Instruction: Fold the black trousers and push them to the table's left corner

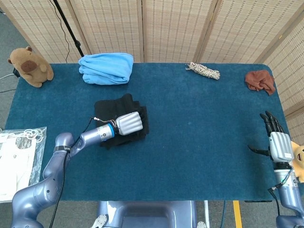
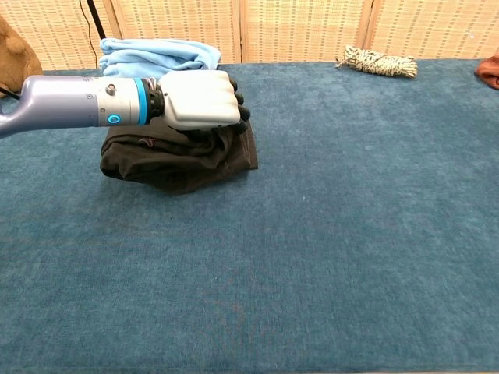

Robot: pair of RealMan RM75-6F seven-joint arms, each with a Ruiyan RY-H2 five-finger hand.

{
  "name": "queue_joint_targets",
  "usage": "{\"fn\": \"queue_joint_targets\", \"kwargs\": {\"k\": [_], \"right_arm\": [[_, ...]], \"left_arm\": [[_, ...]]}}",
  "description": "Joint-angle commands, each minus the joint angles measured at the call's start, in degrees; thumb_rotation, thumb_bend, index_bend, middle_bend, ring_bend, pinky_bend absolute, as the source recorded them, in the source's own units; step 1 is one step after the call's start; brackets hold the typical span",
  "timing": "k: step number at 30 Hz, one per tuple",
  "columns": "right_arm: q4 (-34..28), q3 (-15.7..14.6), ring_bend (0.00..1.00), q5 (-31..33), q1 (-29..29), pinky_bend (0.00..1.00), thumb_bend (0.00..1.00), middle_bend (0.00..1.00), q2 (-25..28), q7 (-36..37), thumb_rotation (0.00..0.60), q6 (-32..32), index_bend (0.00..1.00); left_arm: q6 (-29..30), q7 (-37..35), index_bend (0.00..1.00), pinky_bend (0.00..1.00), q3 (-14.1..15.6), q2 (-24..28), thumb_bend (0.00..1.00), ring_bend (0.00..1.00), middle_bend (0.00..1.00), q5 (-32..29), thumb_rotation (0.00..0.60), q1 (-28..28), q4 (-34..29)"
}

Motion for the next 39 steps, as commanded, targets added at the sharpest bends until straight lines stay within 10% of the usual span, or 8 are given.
{"fn": "queue_joint_targets", "kwargs": {"k": [1,6,22,39], "right_arm": [[-0.06,-0.02,0.00,-0.05,0.01,0.15,0.00,0.00,0.00,-0.06,0.600,0.02,0.01],[-0.29,-0.07,0.00,-0.14,-0.02,0.15,0.00,0.00,0.04,-0.18,0.600,0.09,0.01],[-1.07,-0.19,0.00,-0.60,-0.19,0.15,0.00,0.00,0.35,-0.24,0.600,0.72,0.01],[-1.78,-0.65,0.00,-0.90,0.04,0.15,0.00,0.00,-0.07,-2.31,0.600,0.28,0.01]], "left_arm": [[-0.95,1.04,0.17,0.27,-0.70,-0.69,0.45,0.15,0.09,-0.76,0.600,0.03,0.19],[-2.03,1.90,0.00,0.25,-2.67,-1.87,0.38,0.07,0.00,-2.83,0.600,-0.04,-0.30],[8.27,-9.26,0.00,0.23,-10.97,1.00,0.37,0.02,0.00,-10.86,0.600,2.29,-4.08],[11.97,-22.35,0.00,0.23,-5.36,12.99,0.36,0.08,0.00,-8.50,0.600,17.75,-12.02]]}}
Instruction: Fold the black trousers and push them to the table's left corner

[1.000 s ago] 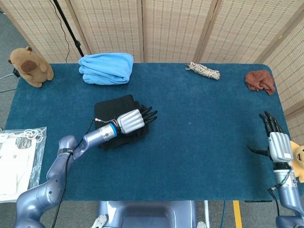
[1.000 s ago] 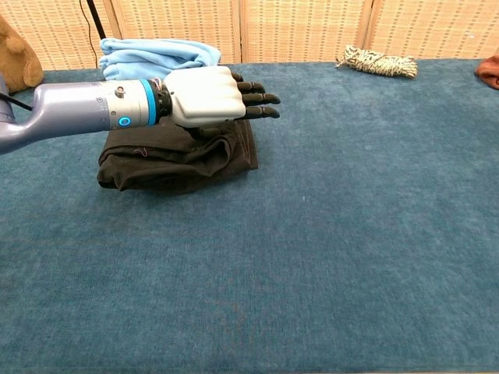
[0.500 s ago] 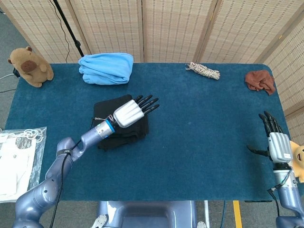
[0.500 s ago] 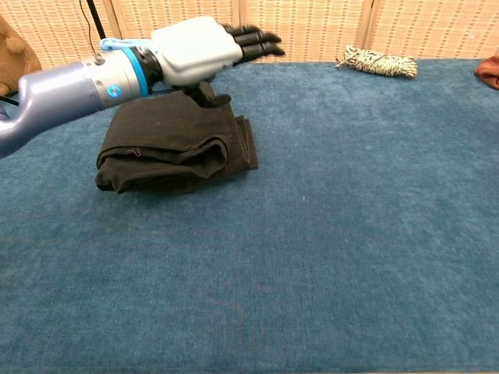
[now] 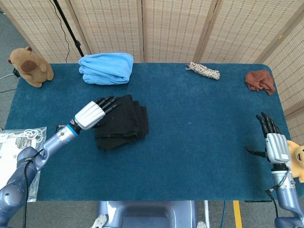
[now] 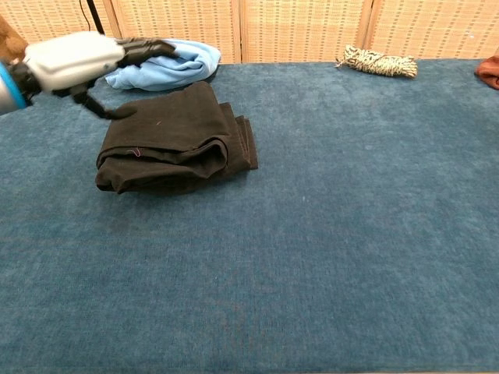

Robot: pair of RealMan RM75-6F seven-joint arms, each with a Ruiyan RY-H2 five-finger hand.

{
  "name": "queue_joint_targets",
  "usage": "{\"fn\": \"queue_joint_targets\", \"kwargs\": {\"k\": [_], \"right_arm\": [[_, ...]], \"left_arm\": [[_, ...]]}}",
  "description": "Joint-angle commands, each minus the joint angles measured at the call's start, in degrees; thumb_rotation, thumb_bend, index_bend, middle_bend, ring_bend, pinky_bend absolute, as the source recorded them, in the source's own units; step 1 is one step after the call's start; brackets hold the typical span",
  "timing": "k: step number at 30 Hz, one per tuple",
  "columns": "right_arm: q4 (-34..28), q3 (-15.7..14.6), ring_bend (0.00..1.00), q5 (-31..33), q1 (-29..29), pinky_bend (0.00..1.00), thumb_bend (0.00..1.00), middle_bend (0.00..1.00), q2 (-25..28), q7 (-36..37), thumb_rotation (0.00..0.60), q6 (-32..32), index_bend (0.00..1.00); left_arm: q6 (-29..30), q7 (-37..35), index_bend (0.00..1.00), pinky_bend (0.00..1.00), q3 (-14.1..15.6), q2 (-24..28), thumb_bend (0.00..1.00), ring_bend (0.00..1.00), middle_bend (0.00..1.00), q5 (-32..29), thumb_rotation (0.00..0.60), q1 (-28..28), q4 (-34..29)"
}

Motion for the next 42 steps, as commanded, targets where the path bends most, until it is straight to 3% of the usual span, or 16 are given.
{"fn": "queue_joint_targets", "kwargs": {"k": [1,21,30,32,36,42], "right_arm": [[0.13,-0.08,0.00,-0.04,0.17,0.15,0.00,0.00,-0.16,-0.21,0.600,-0.29,0.01],[0.62,0.01,0.00,0.23,0.19,0.15,0.00,0.00,-0.29,-0.15,0.600,-0.47,0.01],[0.37,-0.05,0.00,0.18,0.02,0.15,0.00,0.00,-0.14,0.06,0.600,-0.30,0.01],[0.22,-0.09,0.00,0.06,0.00,0.15,0.00,0.00,-0.13,-0.02,0.600,-0.16,0.01],[-0.14,-0.24,0.00,-0.21,-0.03,0.15,0.00,0.00,-0.10,-0.34,0.600,0.05,0.01],[-0.71,-0.37,0.00,-0.38,0.03,0.15,0.00,0.00,-0.21,-1.17,0.600,0.10,0.01]], "left_arm": [[-1.27,-0.71,0.00,0.23,1.11,0.34,0.36,0.08,0.00,0.58,0.600,1.70,0.16],[-8.65,-0.24,0.05,0.23,2.22,-7.51,0.37,0.08,0.00,2.47,0.600,0.55,5.35],[-3.30,-1.40,0.06,0.23,1.16,-5.78,0.36,0.08,0.00,1.97,0.600,1.64,6.05],[-1.15,-2.26,0.06,0.23,1.38,-4.49,0.33,0.08,0.00,2.24,0.600,2.54,5.94],[2.16,-4.15,0.05,0.23,2.31,-1.55,0.09,0.08,0.00,3.07,0.600,4.67,6.14],[4.64,-6.82,0.04,0.23,3.67,2.20,0.05,0.08,0.00,4.13,0.600,7.57,6.80]]}}
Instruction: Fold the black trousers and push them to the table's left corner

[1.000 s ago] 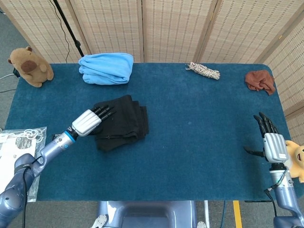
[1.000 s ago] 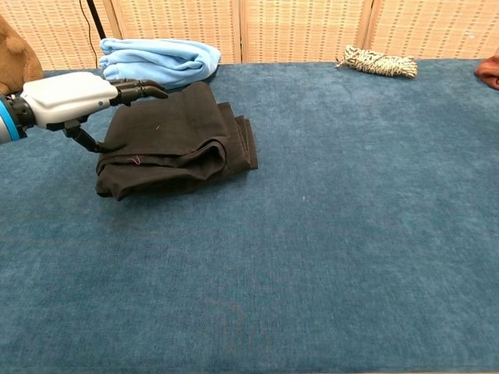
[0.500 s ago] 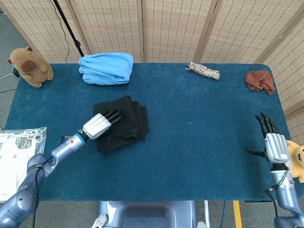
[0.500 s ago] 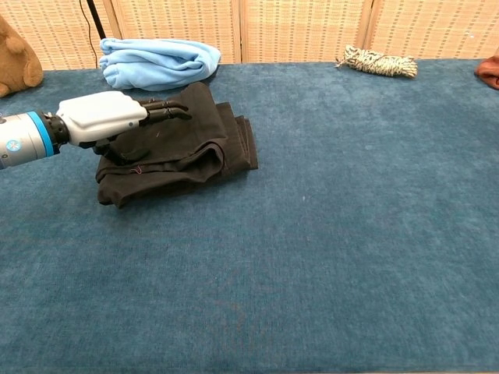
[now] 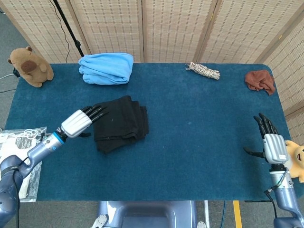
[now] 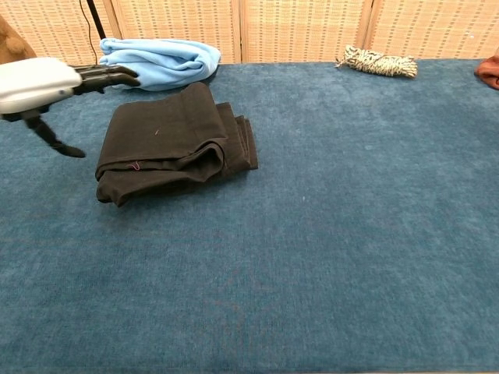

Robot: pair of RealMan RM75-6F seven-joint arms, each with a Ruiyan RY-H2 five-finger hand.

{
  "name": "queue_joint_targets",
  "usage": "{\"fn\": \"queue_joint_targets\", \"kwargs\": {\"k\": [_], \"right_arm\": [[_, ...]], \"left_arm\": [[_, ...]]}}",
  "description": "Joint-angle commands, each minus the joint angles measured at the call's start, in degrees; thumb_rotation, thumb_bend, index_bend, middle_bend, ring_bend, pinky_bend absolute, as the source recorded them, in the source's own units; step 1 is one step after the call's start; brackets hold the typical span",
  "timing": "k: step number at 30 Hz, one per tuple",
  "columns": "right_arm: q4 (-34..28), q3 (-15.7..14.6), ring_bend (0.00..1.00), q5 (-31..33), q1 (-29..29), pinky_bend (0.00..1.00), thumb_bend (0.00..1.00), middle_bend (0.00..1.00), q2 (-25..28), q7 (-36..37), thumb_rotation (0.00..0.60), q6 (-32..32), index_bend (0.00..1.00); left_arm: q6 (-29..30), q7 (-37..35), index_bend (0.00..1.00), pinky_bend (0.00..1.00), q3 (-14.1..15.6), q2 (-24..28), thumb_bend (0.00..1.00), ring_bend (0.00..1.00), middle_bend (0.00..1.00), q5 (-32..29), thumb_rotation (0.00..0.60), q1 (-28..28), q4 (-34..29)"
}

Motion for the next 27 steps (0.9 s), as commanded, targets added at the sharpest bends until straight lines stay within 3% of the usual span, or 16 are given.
{"fn": "queue_joint_targets", "kwargs": {"k": [1,10,27], "right_arm": [[-0.21,-0.01,0.00,0.03,0.02,0.15,0.00,0.00,-0.08,-0.30,0.600,-0.03,0.01],[-0.02,-0.24,0.00,-0.04,0.40,0.15,0.00,0.00,-0.43,-0.98,0.600,-0.78,0.01],[0.55,-0.15,0.00,0.27,0.39,0.15,0.00,0.00,-0.50,-0.61,0.600,-1.04,0.01]], "left_arm": [[0.82,-0.57,0.04,0.23,0.92,1.37,0.05,0.08,0.00,0.79,0.600,1.27,0.58],[-3.46,0.46,0.04,0.23,2.89,-0.24,0.05,0.08,0.00,2.57,0.600,2.09,1.50],[-10.45,3.98,0.02,0.19,2.97,-4.26,0.05,0.04,0.00,3.14,0.600,-2.40,2.18]]}}
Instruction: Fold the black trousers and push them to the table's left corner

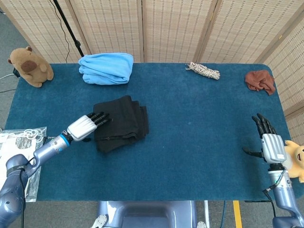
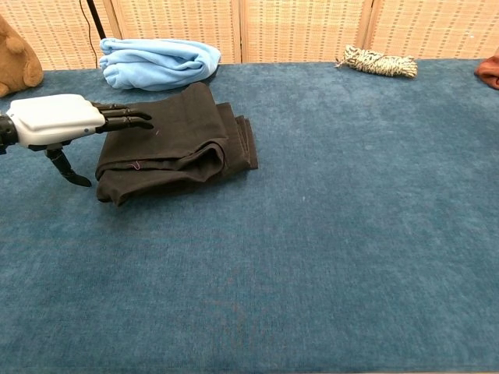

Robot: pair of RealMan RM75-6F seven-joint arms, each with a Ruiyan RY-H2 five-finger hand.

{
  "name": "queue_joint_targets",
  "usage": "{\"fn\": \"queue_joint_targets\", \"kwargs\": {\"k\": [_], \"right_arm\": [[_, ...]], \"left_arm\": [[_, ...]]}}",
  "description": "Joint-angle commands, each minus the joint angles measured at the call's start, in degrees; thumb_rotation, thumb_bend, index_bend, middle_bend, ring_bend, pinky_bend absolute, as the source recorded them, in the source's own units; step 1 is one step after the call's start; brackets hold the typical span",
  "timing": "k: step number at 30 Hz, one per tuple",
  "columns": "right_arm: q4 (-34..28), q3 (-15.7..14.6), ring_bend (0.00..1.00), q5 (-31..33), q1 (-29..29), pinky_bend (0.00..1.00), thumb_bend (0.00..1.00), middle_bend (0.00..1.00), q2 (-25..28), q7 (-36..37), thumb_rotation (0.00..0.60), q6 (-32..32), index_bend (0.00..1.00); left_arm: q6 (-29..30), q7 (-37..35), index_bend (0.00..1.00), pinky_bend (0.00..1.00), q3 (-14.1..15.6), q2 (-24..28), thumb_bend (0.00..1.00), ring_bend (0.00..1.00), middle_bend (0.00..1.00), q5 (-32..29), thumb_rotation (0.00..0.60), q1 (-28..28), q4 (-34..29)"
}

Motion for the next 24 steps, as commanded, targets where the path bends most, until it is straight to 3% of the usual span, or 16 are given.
{"fn": "queue_joint_targets", "kwargs": {"k": [1,17,24], "right_arm": [[-0.07,0.06,0.00,0.01,-0.05,0.15,0.00,0.00,0.04,0.03,0.600,0.16,0.01],[-0.59,0.29,0.00,0.02,-0.33,0.15,0.00,0.00,0.55,0.54,0.600,0.82,0.01],[-1.03,0.32,0.00,-0.04,-0.48,0.15,0.00,0.00,0.80,0.60,0.600,1.12,0.01]], "left_arm": [[-0.91,0.98,0.02,0.19,0.08,-0.74,0.06,0.04,0.00,0.15,0.600,-0.59,0.01],[1.04,5.95,0.02,0.19,-1.90,-4.09,0.08,0.03,0.00,-1.23,0.600,-1.67,0.40],[0.79,7.12,0.01,0.18,-1.89,-4.41,0.20,0.02,0.00,-1.25,0.600,-1.47,0.73]]}}
